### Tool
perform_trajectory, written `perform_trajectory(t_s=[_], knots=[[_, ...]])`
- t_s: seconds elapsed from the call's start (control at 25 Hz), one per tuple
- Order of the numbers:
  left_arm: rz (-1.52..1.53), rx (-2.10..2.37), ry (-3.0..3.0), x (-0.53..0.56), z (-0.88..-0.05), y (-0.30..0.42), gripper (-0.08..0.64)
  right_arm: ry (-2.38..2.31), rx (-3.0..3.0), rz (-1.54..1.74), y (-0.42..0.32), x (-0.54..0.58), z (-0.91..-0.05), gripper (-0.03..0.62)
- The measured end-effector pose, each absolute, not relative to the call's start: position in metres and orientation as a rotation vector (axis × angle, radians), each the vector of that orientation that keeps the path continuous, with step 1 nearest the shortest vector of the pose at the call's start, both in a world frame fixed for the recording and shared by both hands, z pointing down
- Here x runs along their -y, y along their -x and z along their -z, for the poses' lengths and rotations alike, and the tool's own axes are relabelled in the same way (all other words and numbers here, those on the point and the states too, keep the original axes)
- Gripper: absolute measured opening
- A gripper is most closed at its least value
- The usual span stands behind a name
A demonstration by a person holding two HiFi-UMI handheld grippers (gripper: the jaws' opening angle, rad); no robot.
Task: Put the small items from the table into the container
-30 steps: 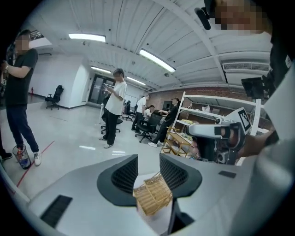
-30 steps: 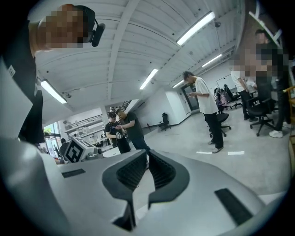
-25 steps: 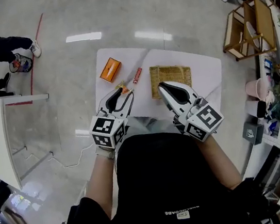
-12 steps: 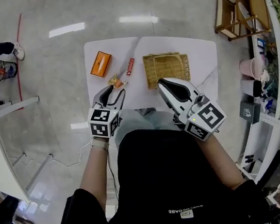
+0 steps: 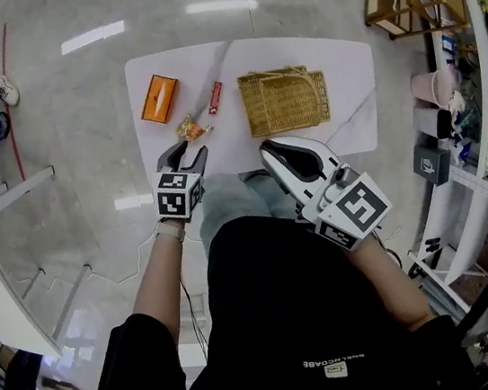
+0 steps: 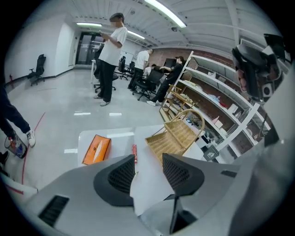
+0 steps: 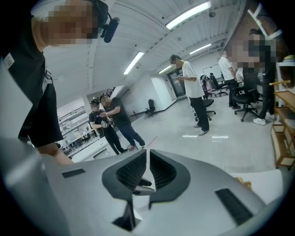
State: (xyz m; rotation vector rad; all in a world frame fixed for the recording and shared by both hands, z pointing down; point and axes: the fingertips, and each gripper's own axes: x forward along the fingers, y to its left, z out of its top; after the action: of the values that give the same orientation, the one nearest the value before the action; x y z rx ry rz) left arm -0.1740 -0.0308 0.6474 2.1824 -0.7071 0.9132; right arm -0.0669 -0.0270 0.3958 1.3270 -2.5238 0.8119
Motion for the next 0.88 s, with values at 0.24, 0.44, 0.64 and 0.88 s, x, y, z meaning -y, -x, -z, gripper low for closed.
perform_trajectory(t_s=[0.24, 0.44, 0.64, 0.88], knots=[[-0.967, 0.697, -2.114, 0.039, -0.698, 0.179, 0.172, -1.304, 2.484, -0.872, 0.074, 0.023, -0.418, 0.011], [-1.046, 0.677, -2.062, 0.039, -0.741, 0.183, 0.172, -1.315, 2.456, -0.923, 0.078, 0.025, -0.435, 0.012], [-1.102, 0.677, -1.999, 0.033, -0.784, 0.190, 0.172, -1.284, 2.439, -0.964, 0.085, 0.023, -0.454, 0.011], [-1.183, 0.669, -1.927, 0.023, -0.838, 0.198, 0.172, -1.239, 2.382, -1.046, 0.087, 0.006, -0.475, 0.012]])
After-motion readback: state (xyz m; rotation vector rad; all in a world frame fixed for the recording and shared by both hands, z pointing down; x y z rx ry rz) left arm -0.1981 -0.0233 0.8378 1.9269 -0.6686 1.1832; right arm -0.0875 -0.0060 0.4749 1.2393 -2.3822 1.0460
